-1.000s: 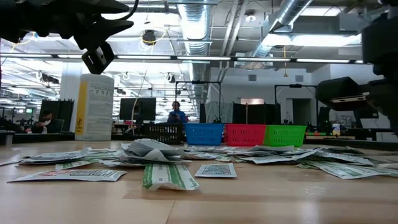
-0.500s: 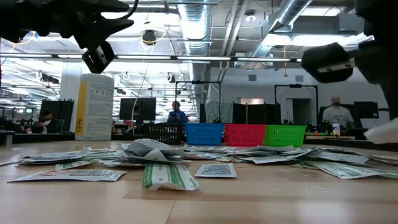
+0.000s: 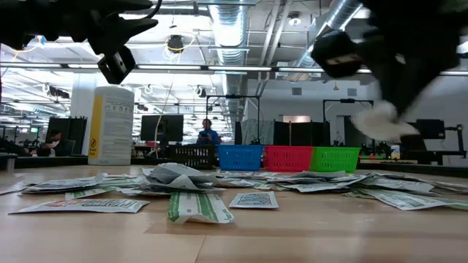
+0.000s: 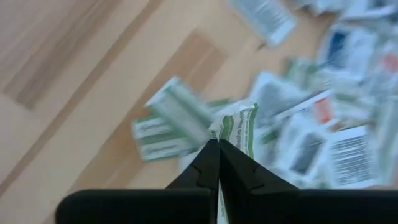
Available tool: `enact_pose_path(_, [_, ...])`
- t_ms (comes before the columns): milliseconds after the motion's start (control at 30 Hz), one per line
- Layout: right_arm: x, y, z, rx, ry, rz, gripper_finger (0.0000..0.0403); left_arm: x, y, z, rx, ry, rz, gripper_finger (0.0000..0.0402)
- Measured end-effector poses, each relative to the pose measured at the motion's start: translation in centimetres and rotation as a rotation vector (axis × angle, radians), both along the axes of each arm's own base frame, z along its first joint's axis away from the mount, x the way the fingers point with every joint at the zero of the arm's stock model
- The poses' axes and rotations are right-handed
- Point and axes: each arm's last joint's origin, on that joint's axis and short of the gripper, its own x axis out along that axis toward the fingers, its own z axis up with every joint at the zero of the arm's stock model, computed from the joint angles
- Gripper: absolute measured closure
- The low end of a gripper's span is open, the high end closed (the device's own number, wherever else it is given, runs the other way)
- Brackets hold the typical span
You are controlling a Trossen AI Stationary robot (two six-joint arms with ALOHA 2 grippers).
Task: Pick & Place First Aid Supplies
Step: Put the green bandage pack in the black bin
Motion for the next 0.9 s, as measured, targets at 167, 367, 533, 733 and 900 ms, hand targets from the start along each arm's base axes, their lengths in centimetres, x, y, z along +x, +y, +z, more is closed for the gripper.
enact_pose_path(167, [2.1, -1.8, 1.9, 0.007, -0.094, -0.014, 0.0403, 0.0, 0.0, 0.0, 0.001, -0.002, 0.000, 0.0312])
enact_pose_path(367, [4.3, -3.8, 4.2, 0.030, -0.220, -0.054, 0.0403, 0.0, 0.0, 0.0, 0.061, -0.016, -0.001, 0.0312])
enact_pose_path(533, [5.7, -4.7, 6.0, 0.097, -0.330, -0.069, 0.0403, 0.0, 0.1, 0.1, 0.098, -0.029, 0.011, 0.0312])
enact_pose_path(733, [7.1, -5.6, 7.9, 0.213, -0.463, -0.042, 0.0403, 0.0, 0.1, 0.2, 0.152, -0.046, 0.011, 0.0312])
enact_pose_path(900, [8.0, -6.8, 9.2, 0.368, -0.541, -0.079, 0.0403, 0.0, 0.1, 0.2, 0.171, -0.050, 0.032, 0.0312])
